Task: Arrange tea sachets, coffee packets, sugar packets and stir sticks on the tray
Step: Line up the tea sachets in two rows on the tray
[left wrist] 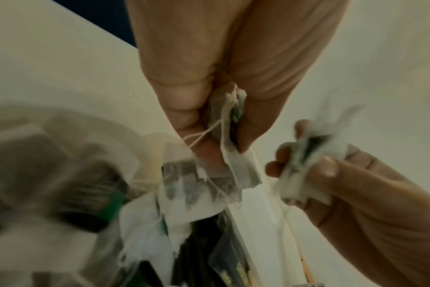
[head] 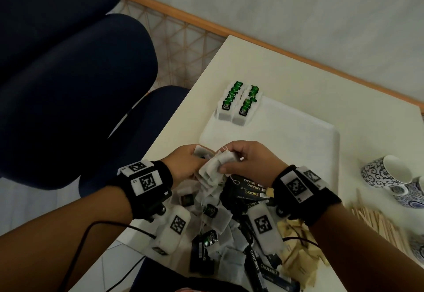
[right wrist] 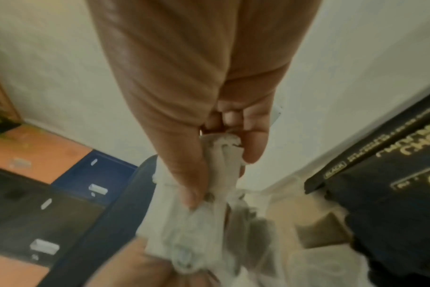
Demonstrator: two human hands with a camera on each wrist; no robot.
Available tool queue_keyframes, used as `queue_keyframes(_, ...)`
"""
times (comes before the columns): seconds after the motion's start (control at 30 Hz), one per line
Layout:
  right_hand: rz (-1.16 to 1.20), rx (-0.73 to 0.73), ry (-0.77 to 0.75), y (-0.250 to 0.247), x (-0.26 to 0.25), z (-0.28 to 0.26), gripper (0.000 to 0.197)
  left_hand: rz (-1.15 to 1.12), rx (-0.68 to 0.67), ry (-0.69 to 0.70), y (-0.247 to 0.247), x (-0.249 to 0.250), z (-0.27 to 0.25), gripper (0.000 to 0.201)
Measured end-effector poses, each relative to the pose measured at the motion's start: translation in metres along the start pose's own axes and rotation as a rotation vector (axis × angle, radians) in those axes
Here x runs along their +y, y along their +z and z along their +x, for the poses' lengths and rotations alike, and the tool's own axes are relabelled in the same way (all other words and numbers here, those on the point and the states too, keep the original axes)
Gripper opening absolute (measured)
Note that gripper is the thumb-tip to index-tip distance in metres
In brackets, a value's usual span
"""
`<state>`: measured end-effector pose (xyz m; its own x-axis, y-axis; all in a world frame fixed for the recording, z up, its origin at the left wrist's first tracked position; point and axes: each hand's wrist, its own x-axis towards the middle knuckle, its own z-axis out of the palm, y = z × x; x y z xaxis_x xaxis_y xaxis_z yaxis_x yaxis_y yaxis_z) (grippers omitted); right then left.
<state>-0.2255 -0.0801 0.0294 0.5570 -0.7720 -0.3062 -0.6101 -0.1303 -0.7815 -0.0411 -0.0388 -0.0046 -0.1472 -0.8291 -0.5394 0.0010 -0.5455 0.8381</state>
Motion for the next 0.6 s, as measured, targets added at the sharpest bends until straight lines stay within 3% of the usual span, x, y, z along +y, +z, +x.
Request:
queue_keyframes(0.07, -0.146, 0.049, -0.044, 0.006, -0.001, 0.004, 0.025, -0.034, -0.064, -0.006, 0.004, 0.002, -0.001, 0.021)
queue_keyframes(0.2, -0.089, 0.04, -0.025, 0.018, 0.001, 0.005, 0.052, -0.071, -0.054, 0.006, 0.002, 0.005, 0.003, 0.049)
queue_keyframes(0.4, -0.039, -0.02, -0.045, 0.033, 0.009, 0.009, 0.071, 0.148, -0.058, 0.095, -0.004, 0.003, 0.004, 0.066)
queue_keyframes(0.5, -0.015, 0.006, -0.045, 0.035, 0.006, 0.013, 0.076, 0.247, -0.075, 0.155, -0.006, 0.002, 0.006, 0.066)
queue_keyframes(0.6, 0.041, 0.121, -0.046, 0.035, 0.008, 0.017, 0.074, 0.207, -0.125, 0.174, -0.005, 0.002, 0.005, 0.06)
